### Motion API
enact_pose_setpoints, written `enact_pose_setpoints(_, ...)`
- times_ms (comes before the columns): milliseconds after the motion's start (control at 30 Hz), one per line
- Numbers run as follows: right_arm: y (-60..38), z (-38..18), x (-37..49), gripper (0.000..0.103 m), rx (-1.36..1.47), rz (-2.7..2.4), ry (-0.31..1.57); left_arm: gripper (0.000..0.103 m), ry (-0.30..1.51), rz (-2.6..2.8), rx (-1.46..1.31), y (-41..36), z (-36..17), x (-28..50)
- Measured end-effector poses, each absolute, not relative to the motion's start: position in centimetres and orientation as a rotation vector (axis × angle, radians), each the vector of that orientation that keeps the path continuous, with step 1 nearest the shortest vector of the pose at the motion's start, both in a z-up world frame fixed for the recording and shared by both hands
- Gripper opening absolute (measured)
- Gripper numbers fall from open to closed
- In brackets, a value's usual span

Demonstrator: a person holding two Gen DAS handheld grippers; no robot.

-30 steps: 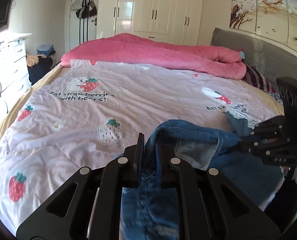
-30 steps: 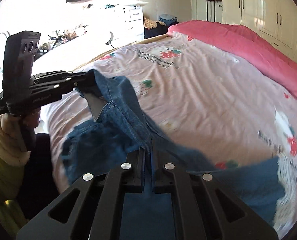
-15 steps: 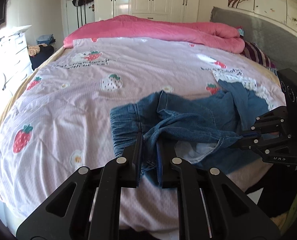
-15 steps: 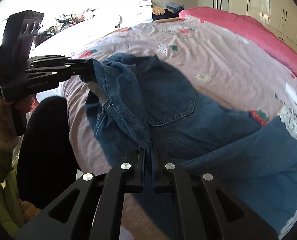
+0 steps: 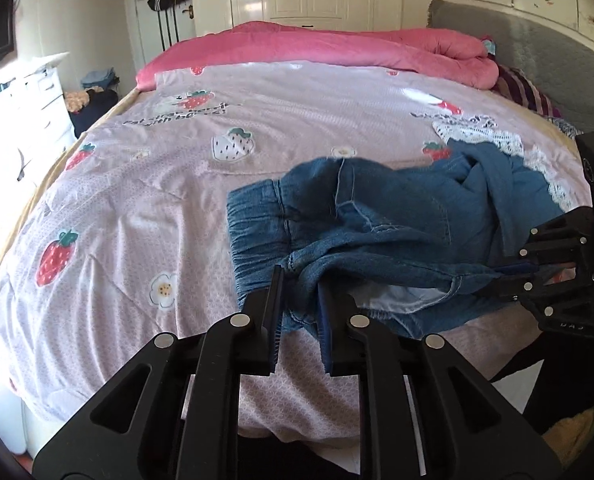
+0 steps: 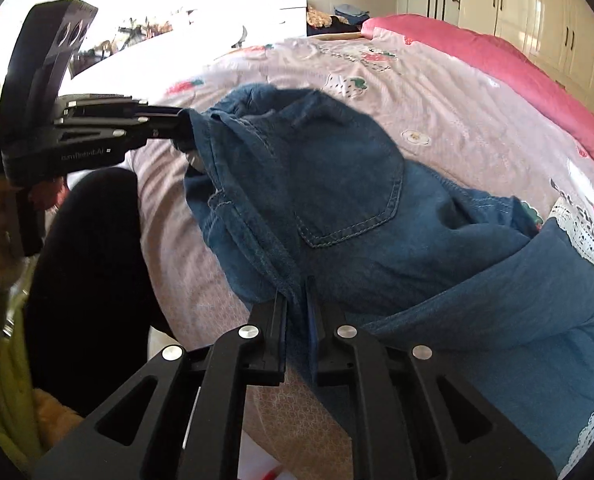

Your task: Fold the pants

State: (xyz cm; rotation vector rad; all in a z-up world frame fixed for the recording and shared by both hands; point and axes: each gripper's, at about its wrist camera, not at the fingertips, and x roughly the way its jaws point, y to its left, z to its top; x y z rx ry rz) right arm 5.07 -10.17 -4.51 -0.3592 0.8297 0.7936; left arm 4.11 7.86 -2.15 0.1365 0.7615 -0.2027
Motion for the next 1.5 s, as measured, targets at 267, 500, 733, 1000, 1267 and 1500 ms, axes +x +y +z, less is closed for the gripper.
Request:
enact_pose_setpoints(267, -10.5, -5.2, 5.4, 0.011, -0.325, 0.79, 0.842, 0.03, 0.792, -0.203, 0.089, 9.4, -2.0, 2.9)
enact_pose_setpoints(500, -10.5, -4.6, 5.0, 0.021, -0.28, 0.81, 0.844, 0.035, 0.779, -0.187, 0.062, 10.4, 0.1, 1.5)
enact_pose_setpoints(733, -10.5, -4.9, 4.9, 0.032, -0.249, 0.838, 0.871, 0.035, 0.76, -0.078, 0.045, 12.5, 2.0, 1.6)
enact_pose_setpoints(1000, -12.0, -3.3, 4.6, 0.036, -0.184, 0.837, 0.877, 0.035, 0.779, -0.313, -0.019, 5.8, 2.6, 5.5)
enact_pose_setpoints(1267, -15.5, 0.1, 6.4, 0.036, -0.106, 0.712, 0.803, 0.035, 0.931, -0.301, 0.077, 2.9, -4.5, 6.2)
enact_pose_setpoints(1500, -14.2, -3.0, 11.0, 0.036, -0.148, 0.624, 0.915, 0.035, 0.928, -0.316, 0.036, 3.8, -5.6, 5.6)
